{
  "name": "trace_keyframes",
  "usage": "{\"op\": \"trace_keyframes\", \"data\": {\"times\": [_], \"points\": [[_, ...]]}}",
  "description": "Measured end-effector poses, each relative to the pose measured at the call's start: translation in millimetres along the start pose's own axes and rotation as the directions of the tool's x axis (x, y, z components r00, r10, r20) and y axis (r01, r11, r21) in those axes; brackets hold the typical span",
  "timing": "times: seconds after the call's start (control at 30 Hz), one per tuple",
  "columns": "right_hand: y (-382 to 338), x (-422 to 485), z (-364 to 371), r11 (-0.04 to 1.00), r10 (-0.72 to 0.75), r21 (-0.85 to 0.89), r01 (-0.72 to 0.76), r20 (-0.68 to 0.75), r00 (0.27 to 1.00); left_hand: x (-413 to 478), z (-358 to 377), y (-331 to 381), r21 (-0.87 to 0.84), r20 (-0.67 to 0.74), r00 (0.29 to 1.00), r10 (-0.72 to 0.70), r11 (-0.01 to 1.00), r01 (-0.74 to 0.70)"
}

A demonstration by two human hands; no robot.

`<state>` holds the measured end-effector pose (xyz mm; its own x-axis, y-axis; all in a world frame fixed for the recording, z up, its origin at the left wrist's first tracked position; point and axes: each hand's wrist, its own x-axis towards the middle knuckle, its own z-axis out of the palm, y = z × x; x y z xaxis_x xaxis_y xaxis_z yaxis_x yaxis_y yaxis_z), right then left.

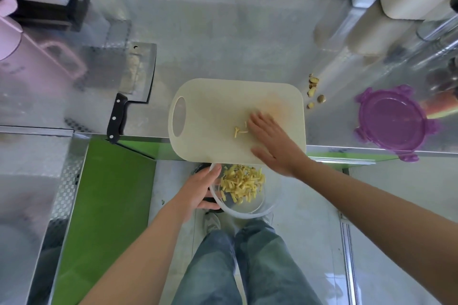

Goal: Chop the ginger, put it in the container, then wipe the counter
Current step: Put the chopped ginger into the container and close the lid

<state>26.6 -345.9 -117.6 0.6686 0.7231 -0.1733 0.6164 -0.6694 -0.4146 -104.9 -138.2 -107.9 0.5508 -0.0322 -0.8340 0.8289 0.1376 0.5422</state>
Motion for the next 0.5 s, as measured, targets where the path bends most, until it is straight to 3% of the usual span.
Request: {"op": "trace_keyframes", "data": {"times": [0.07,0.17,0.23,0.3,0.4,0.5], "points": [[-14.3,-16.4,5.2,0.991,-0.117,-0.049,0.122,0.085,0.989,0.1,-0.3,-0.1,-0.004,0.007,1.000,0.003,1.000,-0.003],[-37.0,-45.4,11.3,0.946,-0.320,0.018,0.323,0.212,0.924,0.0,-0.6,0.4,0.003,0.009,1.000,0.001,1.000,-0.001],[-42.5,-50.6,10.2,0.910,-0.415,0.091,0.405,0.198,0.888,0.2,-1.4,0.6,0.006,0.013,1.000,0.004,1.000,-0.004],[-39.4,-39.3,4.3,0.928,-0.371,0.090,0.361,0.128,0.920,0.0,-1.9,1.3,0.009,0.013,1.000,0.005,1.000,-0.005],[-25.4,-6.5,-2.8,0.982,-0.182,0.051,0.181,0.008,0.983,-0.1,-2.2,1.5,0.000,0.001,1.000,-0.004,1.000,0.004],[-15.9,15.9,-1.7,0.995,-0.102,-0.010,0.103,0.018,0.995,-1.0,-1.9,1.4,-0.001,0.009,1.000,0.000,1.000,0.000]]}}
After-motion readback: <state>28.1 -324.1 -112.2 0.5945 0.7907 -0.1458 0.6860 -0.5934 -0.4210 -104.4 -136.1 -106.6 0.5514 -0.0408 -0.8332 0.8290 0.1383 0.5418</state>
